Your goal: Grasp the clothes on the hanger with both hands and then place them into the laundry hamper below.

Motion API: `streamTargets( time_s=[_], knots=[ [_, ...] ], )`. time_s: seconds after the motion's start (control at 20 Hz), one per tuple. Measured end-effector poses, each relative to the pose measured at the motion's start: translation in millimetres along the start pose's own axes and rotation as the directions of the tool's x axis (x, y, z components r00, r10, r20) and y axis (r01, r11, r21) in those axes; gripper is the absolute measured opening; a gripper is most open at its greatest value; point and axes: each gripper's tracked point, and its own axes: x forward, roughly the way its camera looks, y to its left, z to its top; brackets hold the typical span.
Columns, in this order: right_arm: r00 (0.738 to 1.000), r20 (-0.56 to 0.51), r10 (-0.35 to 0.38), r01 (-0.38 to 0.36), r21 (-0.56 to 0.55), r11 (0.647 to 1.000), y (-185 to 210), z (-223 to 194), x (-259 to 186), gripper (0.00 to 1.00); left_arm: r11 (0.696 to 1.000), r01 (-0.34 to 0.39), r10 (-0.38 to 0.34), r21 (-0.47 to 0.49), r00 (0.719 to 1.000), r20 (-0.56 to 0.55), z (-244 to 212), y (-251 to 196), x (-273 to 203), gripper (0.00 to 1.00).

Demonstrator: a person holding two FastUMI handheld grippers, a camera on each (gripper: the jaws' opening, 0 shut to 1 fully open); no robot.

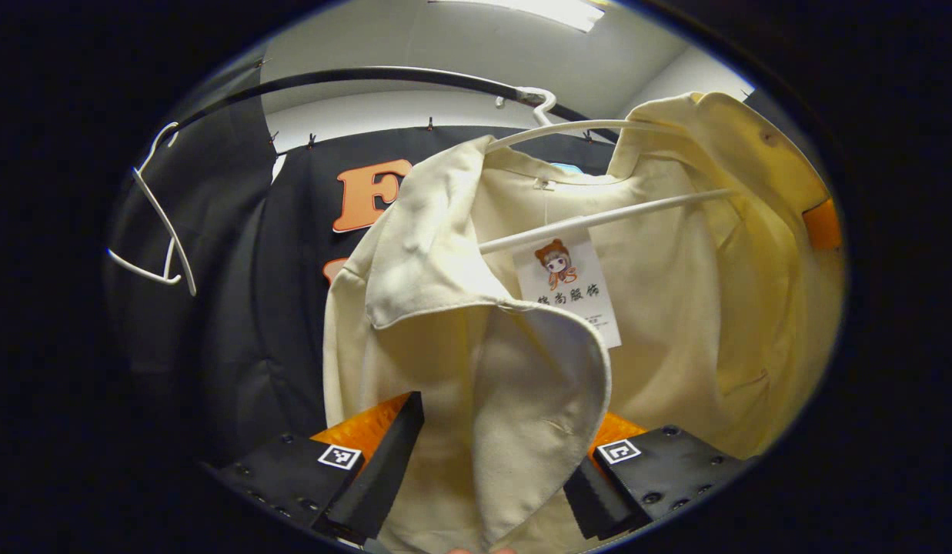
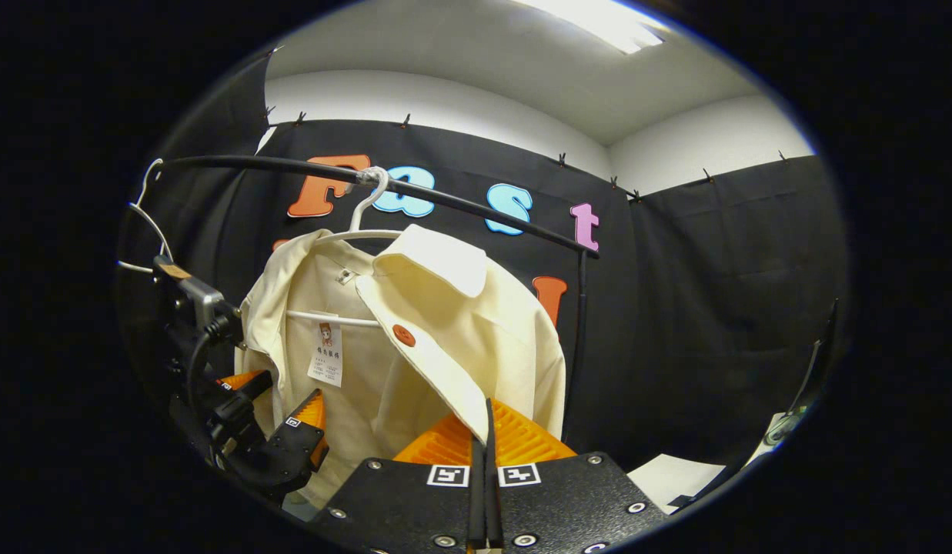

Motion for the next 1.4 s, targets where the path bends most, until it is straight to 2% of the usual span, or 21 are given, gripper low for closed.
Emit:
streamTargets(
  time_s=[0.05, 0.1, 0.2, 0.3, 0.35, 0.45, 0.5, 0.55, 0.65, 0.7, 0.75, 0.85, 0.9, 1.05, 1.15, 1.4],
  knots=[
    [1.0, 0.002, 0.001, -0.001, 0.004, 1.0, 0.0, 0.5, -1.0, 0.0, 1.0, -0.001, 0.001, -0.008, 1.0, -0.006, -2.6, 5.0, -0.1, 0.91],
    [1.0, 0.006, 0.005, -0.005, 0.008, 1.0, 0.5, 1.6, -2.1, 0.0, 1.0, 0.013, -0.013, -0.023, 1.0, -0.008, -3.2, 8.7, -0.8, 0.77],
    [1.0, 0.014, 0.015, -0.015, 0.011, 1.0, 1.9, 2.9, -6.2, 0.0, 0.995, 0.064, -0.065, -0.073, 0.998, -0.023, -5.4, 12.2, -3.5, 0.43],
    [0.999, 0.026, 0.026, -0.026, 0.005, 1.0, 1.0, 5.2, -8.8, 0.0, 0.99, 0.07, -0.075, -0.122, 0.997, -0.036, 0.3, 21.9, -8.3, 0.2],
    [0.999, 0.032, 0.023, -0.023, 0.0, 1.0, -0.9, 6.2, -11.1, 0.0, 0.982, 0.102, -0.109, -0.158, 0.994, -0.033, 5.8, 21.0, -13.0, 0.1],
    [0.998, 0.056, 0.0, 0.001, -0.013, 1.0, -6.3, 11.9, -17.2, 0.0, 0.976, 0.093, -0.097, -0.195, 0.995, -0.012, 21.1, 34.6, -24.9, 0.1],
    [0.998, 0.058, -0.012, 0.014, -0.028, 1.0, -10.2, 11.8, -17.4, 0.0, 0.982, 0.051, -0.053, -0.181, 0.999, -0.005, 30.4, 50.1, -31.6, 0.12],
    [0.998, 0.056, -0.019, 0.021, -0.037, 0.999, -11.8, 10.8, -18.5, 0.0, 0.987, 0.025, -0.024, -0.161, 1.0, 0.008, 39.9, 60.6, -33.4, 0.09],
    [0.998, 0.061, -0.015, 0.017, -0.03, 0.999, -9.0, 14.5, -19.1, 0.0, 0.991, 0.002, 0.006, -0.136, 0.998, 0.059, 65.8, 70.3, -35.0, 0.08],
    [0.998, 0.067, -0.012, 0.013, -0.021, 1.0, -8.5, 18.5, -21.0, 0.0, 0.991, -0.002, 0.013, -0.134, 0.997, 0.082, 78.0, 75.2, -35.4, 0.12],
    [0.997, 0.076, -0.012, 0.013, -0.016, 1.0, -8.9, 23.8, -22.5, 0.0, 0.991, -0.009, 0.021, -0.132, 0.995, 0.095, 86.2, 80.7, -34.4, 0.09],
    [0.994, 0.104, -0.028, 0.032, -0.037, 0.999, -17.6, 37.5, -24.5, 0.0, 0.995, -0.032, 0.044, -0.097, 0.992, 0.122, 96.5, 97.9, -26.4, 0.12],
    [0.992, 0.12, -0.04, 0.046, -0.05, 0.998, -24.6, 44.9, -26.4, 0.0, 0.996, -0.051, 0.06, -0.073, 0.989, 0.137, 101.1, 109.7, -26.2, 0.09],
    [0.982, 0.171, -0.085, 0.102, -0.091, 0.991, -51.8, 72.3, -24.6, 0.0, 0.991, -0.134, 0.137, -0.028, 0.976, 0.167, 119.9, 150.7, -17.2, 0.12],
    [0.974, 0.195, -0.117, 0.142, -0.119, 0.983, -73.6, 90.1, -17.5, 0.0, 0.989, -0.142, 0.145, -0.03, 0.973, 0.181, 130.7, 163.4, -9.1, 0.08],
    [0.971, 0.186, -0.15, 0.169, -0.089, 0.982, -111.3, 107.1, 8.9, 0.0, 0.983, -0.181, 0.181, -0.017, 0.966, 0.183, 133.1, 197.2, 14.8, 0.09]
  ],
)
